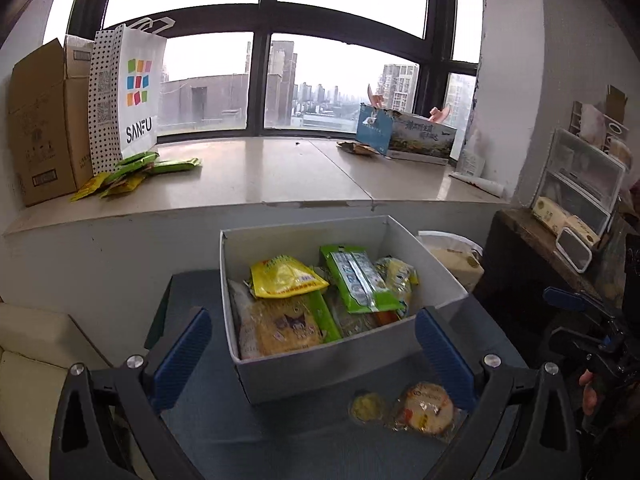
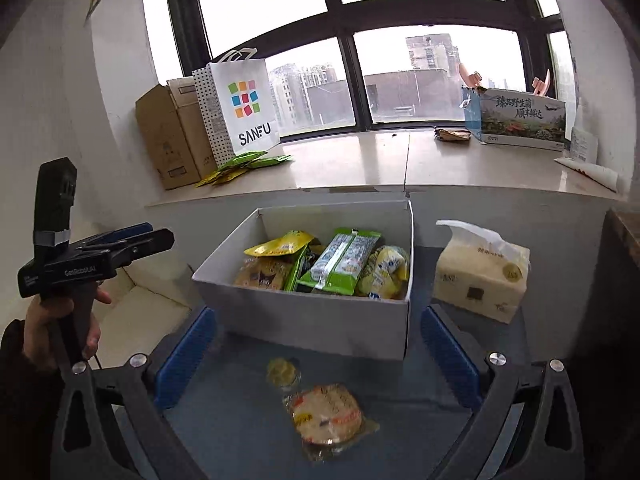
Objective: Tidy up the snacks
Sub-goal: 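Move both grippers back from the box toward the bread pack and jelly cup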
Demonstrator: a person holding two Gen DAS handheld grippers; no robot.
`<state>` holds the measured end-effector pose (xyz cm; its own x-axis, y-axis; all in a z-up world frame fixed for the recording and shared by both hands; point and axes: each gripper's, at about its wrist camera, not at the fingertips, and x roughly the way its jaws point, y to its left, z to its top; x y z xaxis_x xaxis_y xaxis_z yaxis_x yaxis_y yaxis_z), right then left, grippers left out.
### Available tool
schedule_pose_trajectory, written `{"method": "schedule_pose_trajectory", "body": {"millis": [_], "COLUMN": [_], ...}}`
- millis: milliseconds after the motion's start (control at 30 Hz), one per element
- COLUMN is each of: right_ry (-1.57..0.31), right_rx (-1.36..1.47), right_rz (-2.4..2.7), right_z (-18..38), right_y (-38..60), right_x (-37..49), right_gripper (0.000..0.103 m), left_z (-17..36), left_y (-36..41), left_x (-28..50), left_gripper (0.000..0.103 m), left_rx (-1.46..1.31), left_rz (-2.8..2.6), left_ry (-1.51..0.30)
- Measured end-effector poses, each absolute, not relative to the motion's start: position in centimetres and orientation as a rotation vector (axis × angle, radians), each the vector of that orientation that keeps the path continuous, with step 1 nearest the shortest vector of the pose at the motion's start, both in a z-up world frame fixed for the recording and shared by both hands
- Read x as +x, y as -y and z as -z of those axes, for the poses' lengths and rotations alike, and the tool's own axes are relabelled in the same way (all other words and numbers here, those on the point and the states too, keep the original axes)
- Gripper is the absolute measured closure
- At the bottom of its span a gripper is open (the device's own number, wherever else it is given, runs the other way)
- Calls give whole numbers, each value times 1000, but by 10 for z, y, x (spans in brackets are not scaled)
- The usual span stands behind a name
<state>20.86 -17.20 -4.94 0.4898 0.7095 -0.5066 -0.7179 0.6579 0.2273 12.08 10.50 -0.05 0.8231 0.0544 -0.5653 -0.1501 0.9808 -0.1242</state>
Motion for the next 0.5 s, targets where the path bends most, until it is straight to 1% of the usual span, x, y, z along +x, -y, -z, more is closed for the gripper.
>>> {"method": "schedule_pose_trajectory", "body": {"millis": [133,233,500], "right_ry": [-620,-670,-705], "right_rx": [4,87,160], "right_rz": [-865,-897,-864], "right_z": [63,74,107], "right_y": [202,221,259], "right_x": [182,170,141], "right_gripper": [0,0,0], "left_z": [17,30,58], "left_y": [-85,-72,-59], "left_x": [90,70,31], "left_gripper": [0,0,0], "left_rx": [-204,-246,-331], "left_rz": [-39,6,32], "left_ry": [-603,-620,-664]}}
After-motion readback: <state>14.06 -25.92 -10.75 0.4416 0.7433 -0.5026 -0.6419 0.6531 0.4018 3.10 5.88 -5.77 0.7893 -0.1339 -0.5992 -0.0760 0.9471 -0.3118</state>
